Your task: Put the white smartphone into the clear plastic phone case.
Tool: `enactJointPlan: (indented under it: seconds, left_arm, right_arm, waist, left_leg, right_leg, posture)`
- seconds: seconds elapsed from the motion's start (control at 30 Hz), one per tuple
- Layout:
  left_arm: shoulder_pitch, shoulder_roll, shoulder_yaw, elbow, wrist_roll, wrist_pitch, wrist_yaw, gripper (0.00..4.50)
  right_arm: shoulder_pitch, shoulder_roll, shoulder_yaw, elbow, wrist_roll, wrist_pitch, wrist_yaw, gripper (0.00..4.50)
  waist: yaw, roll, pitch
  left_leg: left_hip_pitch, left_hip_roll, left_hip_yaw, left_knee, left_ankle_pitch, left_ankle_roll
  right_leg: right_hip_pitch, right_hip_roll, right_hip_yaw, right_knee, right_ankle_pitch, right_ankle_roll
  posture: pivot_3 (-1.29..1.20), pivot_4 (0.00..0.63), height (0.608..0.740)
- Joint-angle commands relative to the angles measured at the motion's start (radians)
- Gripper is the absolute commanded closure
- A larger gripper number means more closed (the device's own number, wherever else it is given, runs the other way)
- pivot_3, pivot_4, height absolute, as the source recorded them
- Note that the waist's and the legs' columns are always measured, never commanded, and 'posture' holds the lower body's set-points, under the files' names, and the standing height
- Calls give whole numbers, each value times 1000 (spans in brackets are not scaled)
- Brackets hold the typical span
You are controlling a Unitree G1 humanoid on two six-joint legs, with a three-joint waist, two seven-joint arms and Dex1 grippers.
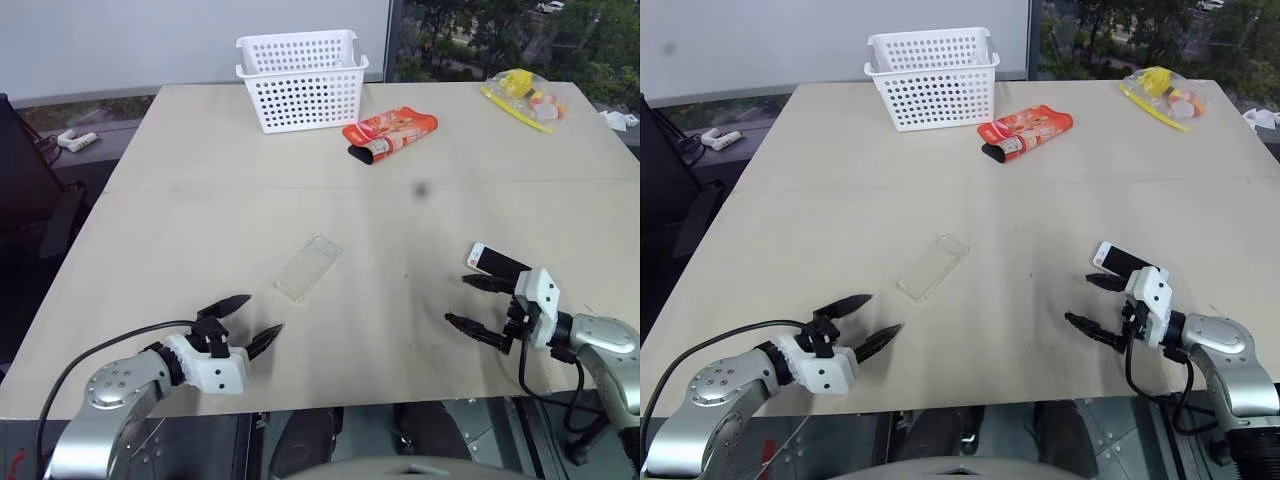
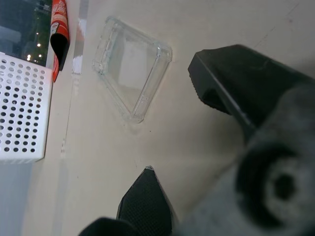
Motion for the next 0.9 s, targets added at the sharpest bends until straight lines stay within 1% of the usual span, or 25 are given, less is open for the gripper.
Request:
enactJointPlan:
  seconds: [0.03,0.43,0.57,0.63,0.73,0.8,0.9]
  left_arm:
    - [13,6,3,-26,-1,-12,-9,33]
    - [13,7,14,-36,-45,-17,-54,33]
    - [1,13,8,-69,-74,0,-69,33]
    - [-31,9,-3,-109,-111,34,-62,33]
    - [-90,-2,-39,-159,-144,92,-33,33]
    - [-138,-20,-84,-170,-140,124,-1,33]
    - [-246,-82,-196,-129,-57,176,107,33]
  right_arm:
    - [10,-1,-11,-25,16,-16,9,0]
    - [30,0,-15,-38,22,-20,12,0]
    - [32,0,-17,-40,23,-21,13,0]
    - [29,1,-16,-43,24,-20,12,0]
    - [21,6,-14,-59,36,-12,11,0]
    - [14,9,-11,-80,50,-1,11,0]
    - [-5,12,-3,-132,76,19,9,0]
  waist:
    - [0,0,0]
    - [1,0,0]
    - [1,0,0]
    - [1,0,0]
    - [2,0,0]
    - [2,0,0]
    - [2,0,0]
  left_leg:
    - [0,0,0,0,0,0]
    - [0,0,0,0,0,0]
    - [-1,0,0,0,0,0]
    - [-1,0,-1,0,0,0]
    - [-1,0,-1,0,0,0]
    - [-1,0,-1,0,0,0]
    - [0,0,-1,0,0,0]
  right_leg:
    - [0,0,0,0,0,0]
    - [0,0,0,0,0,0]
    - [0,0,0,0,0,0]
    - [0,0,0,-1,0,0]
    - [1,-1,-1,-1,0,0]
    - [1,-1,-3,0,0,0]
    - [1,0,-4,0,0,0]
  posture:
    - [0,150,740]
    - [0,150,740]
    - [0,150,740]
    - [0,150,740]
    - [0,150,740]
    - [0,150,740]
    - [0,150,740]
